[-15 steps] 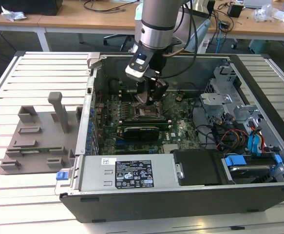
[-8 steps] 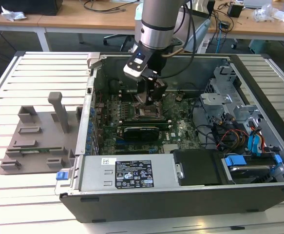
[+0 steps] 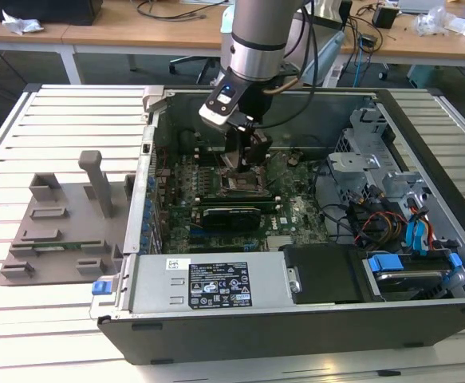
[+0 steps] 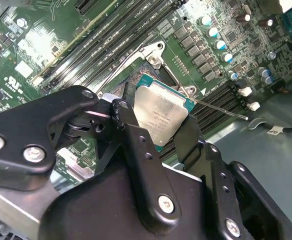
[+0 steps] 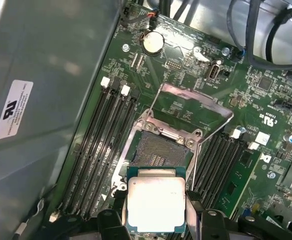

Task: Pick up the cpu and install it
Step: 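Place the cpu into insertion slot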

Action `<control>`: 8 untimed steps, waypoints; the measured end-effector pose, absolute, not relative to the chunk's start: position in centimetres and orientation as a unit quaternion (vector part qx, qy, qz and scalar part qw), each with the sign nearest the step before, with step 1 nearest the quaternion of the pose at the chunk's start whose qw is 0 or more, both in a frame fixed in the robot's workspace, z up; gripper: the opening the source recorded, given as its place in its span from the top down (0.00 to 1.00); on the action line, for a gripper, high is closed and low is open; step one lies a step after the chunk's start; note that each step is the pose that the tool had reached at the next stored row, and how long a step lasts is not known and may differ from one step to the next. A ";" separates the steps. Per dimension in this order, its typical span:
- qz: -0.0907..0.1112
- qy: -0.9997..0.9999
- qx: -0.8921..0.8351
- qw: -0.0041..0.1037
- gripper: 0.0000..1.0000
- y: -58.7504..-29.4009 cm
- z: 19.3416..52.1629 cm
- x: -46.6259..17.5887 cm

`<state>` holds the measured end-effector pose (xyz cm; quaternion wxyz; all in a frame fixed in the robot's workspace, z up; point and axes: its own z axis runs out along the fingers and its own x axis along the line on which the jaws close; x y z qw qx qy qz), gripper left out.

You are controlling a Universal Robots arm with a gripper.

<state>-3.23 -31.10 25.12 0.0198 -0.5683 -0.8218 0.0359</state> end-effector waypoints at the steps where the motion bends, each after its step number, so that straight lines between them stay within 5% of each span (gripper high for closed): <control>1: 0.036 -0.819 -0.572 0.020 0.45 -31.1 25.1 -3.2; 8: 0.035 -0.805 -0.592 0.021 0.45 -31.1 25.1 -3.2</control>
